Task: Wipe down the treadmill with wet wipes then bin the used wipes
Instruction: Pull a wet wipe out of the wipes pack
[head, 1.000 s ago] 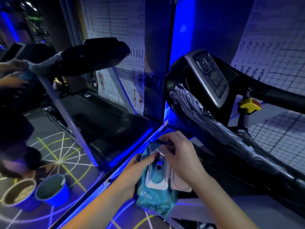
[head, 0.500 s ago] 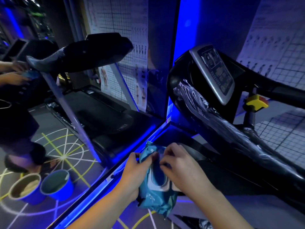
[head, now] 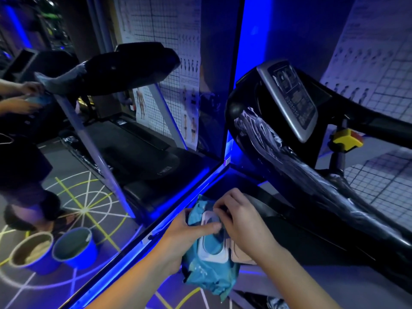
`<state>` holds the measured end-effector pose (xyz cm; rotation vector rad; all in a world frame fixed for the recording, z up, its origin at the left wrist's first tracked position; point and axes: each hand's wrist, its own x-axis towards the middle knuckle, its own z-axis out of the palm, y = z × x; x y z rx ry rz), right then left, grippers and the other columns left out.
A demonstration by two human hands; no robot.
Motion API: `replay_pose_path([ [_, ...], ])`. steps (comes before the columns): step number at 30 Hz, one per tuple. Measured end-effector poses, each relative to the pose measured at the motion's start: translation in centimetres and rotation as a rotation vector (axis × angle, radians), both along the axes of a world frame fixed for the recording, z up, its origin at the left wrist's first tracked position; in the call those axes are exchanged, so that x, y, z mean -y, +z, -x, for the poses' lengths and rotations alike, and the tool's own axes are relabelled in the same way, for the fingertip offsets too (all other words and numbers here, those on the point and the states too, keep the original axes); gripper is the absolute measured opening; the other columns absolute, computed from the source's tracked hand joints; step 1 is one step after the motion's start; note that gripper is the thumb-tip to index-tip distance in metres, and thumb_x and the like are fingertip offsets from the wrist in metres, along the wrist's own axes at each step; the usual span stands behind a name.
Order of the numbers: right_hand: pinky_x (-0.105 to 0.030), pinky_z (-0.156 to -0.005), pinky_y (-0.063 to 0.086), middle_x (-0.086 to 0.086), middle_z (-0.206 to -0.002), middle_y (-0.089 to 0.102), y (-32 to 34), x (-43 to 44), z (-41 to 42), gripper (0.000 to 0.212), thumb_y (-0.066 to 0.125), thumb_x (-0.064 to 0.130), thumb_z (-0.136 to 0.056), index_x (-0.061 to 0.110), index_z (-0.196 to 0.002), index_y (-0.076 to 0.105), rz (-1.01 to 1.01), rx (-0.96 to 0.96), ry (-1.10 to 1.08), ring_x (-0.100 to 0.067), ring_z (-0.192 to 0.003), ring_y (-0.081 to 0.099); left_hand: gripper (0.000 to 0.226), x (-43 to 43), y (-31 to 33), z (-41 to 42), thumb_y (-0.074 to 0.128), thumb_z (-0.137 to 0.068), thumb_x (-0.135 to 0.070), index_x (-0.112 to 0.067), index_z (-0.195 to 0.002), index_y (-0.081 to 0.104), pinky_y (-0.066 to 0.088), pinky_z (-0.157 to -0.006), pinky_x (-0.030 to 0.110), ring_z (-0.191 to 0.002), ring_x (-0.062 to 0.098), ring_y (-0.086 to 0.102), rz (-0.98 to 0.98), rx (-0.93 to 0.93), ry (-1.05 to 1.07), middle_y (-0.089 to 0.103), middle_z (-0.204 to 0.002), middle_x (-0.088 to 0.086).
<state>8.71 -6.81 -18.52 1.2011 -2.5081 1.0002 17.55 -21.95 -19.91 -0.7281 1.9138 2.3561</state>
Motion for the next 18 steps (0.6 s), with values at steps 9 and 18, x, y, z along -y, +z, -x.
replay_pose_path([
  [9, -0.015, -0.074, 0.046, 0.009, -0.093, 0.057, -0.1, -0.1, 0.1, 0.004, 0.07, 0.012, -0.092, 0.016, -0.092, 0.069, 0.174, 0.1, -0.086, -0.004, -0.078, 0.06, 0.051, -0.1, -0.2, 0.1, 0.087, -0.08, -0.001, -0.008, -0.121, 0.059, 0.064, -0.079, 0.05, -0.089, 0.035, 0.079, 0.037, 0.023, 0.062, 0.08, -0.099, 0.016],
  [18, -0.021, -0.075, 0.048, 0.009, -0.094, 0.053, 1.7, -2.8, -3.4, 0.004, 0.069, 0.024, -0.095, 0.021, -0.094, 0.069, 0.141, -0.047, 0.029, -0.008, -0.082, 0.059, 0.046, -1.1, -0.3, -0.2, 0.09, -0.08, -0.011, -0.006, -0.115, 0.061, 0.064, -0.079, 0.048, -0.087, 0.034, 0.079, -0.017, -0.017, 0.175, 0.08, -0.097, 0.017],
])
